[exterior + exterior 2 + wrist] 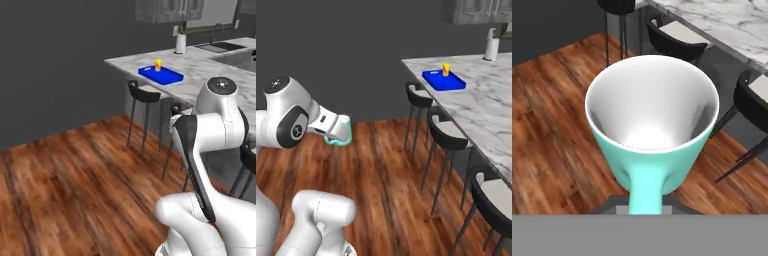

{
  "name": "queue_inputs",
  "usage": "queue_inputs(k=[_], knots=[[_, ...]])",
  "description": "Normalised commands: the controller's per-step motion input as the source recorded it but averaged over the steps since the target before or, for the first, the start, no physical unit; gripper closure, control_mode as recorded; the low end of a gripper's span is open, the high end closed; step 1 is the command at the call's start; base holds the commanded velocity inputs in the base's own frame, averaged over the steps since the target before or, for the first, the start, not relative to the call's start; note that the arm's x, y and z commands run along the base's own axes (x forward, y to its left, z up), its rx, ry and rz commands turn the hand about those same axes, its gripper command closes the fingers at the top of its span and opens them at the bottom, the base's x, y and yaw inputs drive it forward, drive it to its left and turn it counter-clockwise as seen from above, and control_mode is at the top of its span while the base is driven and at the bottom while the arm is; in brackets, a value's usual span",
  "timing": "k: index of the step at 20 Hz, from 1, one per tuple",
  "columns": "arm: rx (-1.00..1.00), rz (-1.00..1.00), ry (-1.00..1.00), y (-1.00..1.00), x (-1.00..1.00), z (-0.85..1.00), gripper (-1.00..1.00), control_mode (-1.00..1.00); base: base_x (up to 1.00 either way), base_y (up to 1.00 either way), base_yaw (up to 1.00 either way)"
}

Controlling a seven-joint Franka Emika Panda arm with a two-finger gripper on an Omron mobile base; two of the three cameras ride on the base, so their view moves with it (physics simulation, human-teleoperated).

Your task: There is a tray on the dining counter. Grab the cup, mug, and pitcher and place them on the tray. The pitcher may be placed next to the tray if it cannot fit the tray.

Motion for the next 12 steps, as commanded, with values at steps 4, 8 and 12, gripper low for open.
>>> queue_inputs(k=[4,8,12], knots=[[0.0,0.0,0.0,0.0,0.0,0.0,1.0,1.0,0.92,1.0,-0.29],[0.0,0.0,0.0,0.0,0.0,0.0,1.0,1.0,0.92,1.0,-0.33],[0.0,0.0,0.0,0.0,0.0,0.0,1.0,1.0,0.94,1.0,-0.36]])
